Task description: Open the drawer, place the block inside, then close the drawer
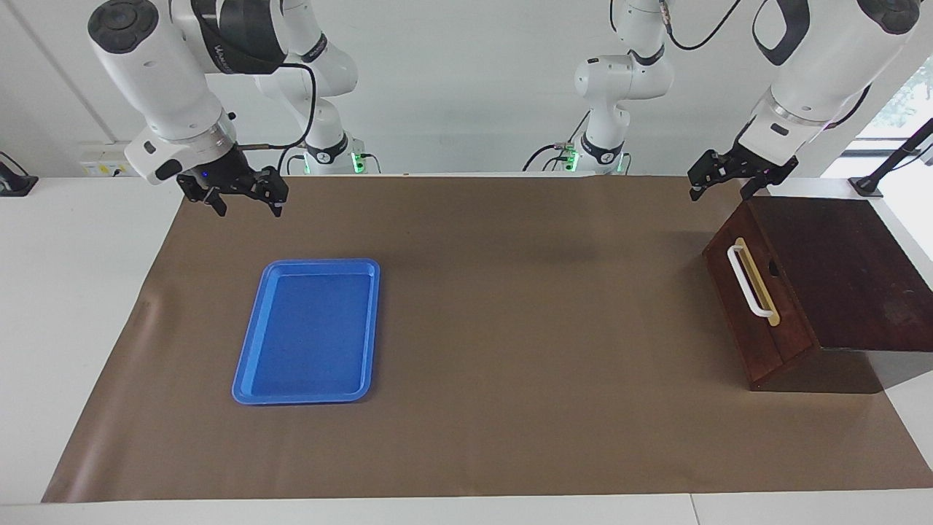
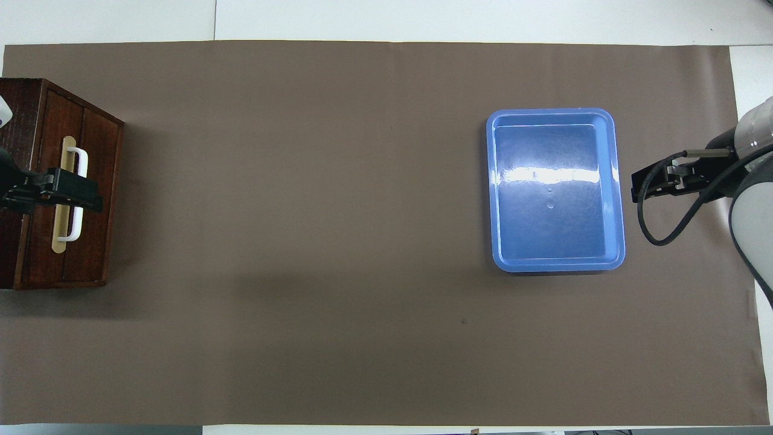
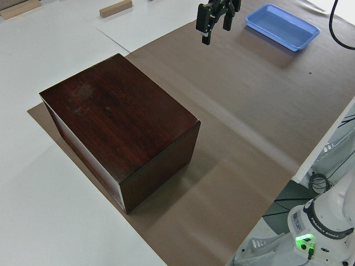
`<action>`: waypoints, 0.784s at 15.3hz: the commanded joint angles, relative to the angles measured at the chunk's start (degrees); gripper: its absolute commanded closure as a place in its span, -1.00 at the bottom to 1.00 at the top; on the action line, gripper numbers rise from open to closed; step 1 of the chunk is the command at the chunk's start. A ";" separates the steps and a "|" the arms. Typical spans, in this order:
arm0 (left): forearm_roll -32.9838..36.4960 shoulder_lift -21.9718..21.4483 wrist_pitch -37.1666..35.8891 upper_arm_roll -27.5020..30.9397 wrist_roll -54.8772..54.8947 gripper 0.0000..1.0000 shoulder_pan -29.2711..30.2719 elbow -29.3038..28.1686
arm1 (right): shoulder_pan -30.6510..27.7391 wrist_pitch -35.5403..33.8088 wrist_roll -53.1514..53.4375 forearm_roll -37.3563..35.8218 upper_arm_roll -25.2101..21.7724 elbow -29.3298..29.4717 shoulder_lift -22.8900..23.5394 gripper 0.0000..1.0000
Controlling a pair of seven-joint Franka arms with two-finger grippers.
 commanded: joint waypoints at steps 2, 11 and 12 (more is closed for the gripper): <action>-0.46 0.04 -0.80 0.04 0.69 -1.00 0.27 0.31 | -0.92 -0.33 0.58 1.09 0.58 -0.91 -1.03 -1.00; -0.37 0.04 -0.36 -0.05 0.43 -1.00 0.18 0.31 | -0.92 -0.33 0.58 1.00 0.58 -0.91 -1.03 -1.00; -0.37 0.12 -0.28 -0.14 0.34 -1.00 0.18 0.39 | -0.92 -0.33 0.58 1.09 0.58 -0.91 -1.03 -1.00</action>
